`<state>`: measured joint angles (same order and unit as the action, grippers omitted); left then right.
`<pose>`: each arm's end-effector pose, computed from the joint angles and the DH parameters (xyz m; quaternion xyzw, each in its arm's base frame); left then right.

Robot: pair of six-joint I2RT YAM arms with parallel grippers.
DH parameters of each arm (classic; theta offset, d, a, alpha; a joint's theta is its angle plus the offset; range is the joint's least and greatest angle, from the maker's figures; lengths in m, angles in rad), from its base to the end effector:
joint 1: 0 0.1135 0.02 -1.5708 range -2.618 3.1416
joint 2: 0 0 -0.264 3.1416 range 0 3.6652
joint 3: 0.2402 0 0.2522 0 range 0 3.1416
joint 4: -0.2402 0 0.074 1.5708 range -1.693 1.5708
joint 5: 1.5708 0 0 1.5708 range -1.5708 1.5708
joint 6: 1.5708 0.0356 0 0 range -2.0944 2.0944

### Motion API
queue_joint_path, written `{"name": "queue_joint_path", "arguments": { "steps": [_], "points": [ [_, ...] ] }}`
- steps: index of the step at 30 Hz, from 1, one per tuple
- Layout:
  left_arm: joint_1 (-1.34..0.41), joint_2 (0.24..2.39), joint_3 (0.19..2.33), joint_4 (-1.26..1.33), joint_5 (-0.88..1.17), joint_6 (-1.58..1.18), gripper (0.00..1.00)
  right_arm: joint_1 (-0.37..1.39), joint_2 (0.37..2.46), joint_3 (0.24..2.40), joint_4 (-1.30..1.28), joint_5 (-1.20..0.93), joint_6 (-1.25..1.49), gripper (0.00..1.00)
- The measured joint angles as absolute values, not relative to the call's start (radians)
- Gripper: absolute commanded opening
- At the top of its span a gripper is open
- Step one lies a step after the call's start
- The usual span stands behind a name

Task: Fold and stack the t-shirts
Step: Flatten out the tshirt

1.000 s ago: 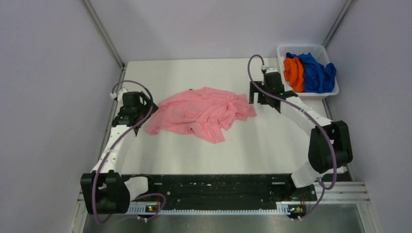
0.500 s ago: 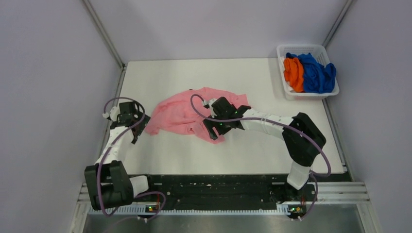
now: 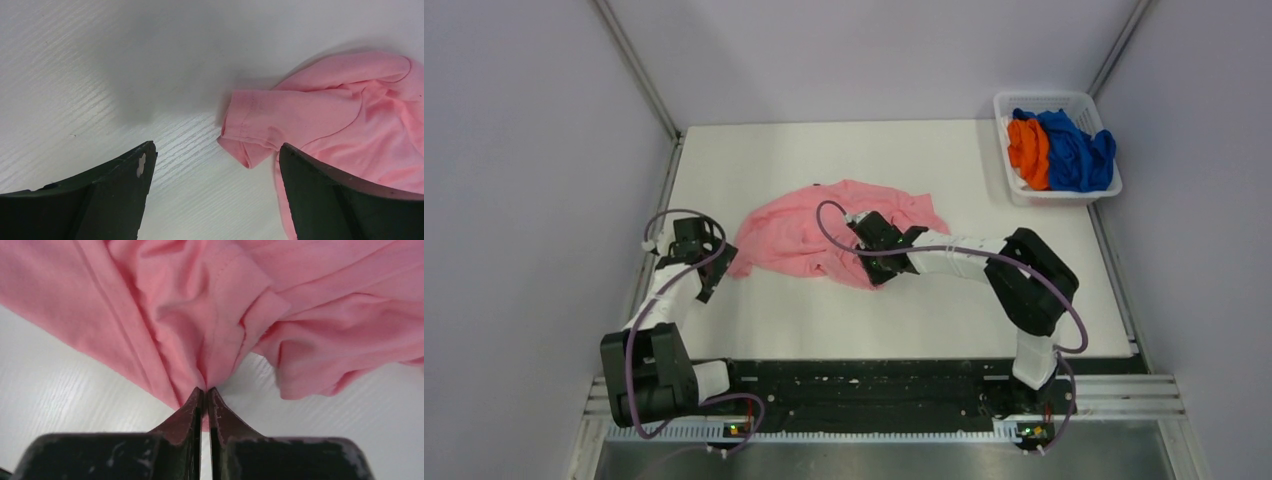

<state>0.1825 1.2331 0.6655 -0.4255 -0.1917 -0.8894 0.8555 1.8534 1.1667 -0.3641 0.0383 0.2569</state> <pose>0.2258 0.0486 0.1902 -0.5107 0.8065 -0.0121 0.2978 0.2473 0.2826 0.1630 -0.2802 0.9247 0.1200 0.2281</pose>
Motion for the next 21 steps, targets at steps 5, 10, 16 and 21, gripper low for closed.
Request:
{"name": "queue_joint_path", "arguments": {
  "steps": [5, 10, 16, 21],
  "points": [
    [0.183, 1.232, 0.662, -0.425, -0.147, -0.868, 0.94, 0.852, 1.850, 1.163, -0.374, 0.176, 0.346, 0.00],
    [0.181, 1.222, 0.645, -0.421, -0.076, -0.838, 0.92, 0.789, 1.736, 1.057, -0.445, 0.269, 0.424, 0.00],
    [0.141, 1.193, 0.621, -0.427, -0.007, -0.802, 0.86, 0.649, 1.532, 0.958, -0.564, 0.344, 0.469, 0.00],
    [0.084, 1.187, 0.605, -0.426, 0.055, -0.791, 0.80, 0.638, 1.500, 0.944, -0.618, 0.362, 0.479, 0.00]
  ]
}}
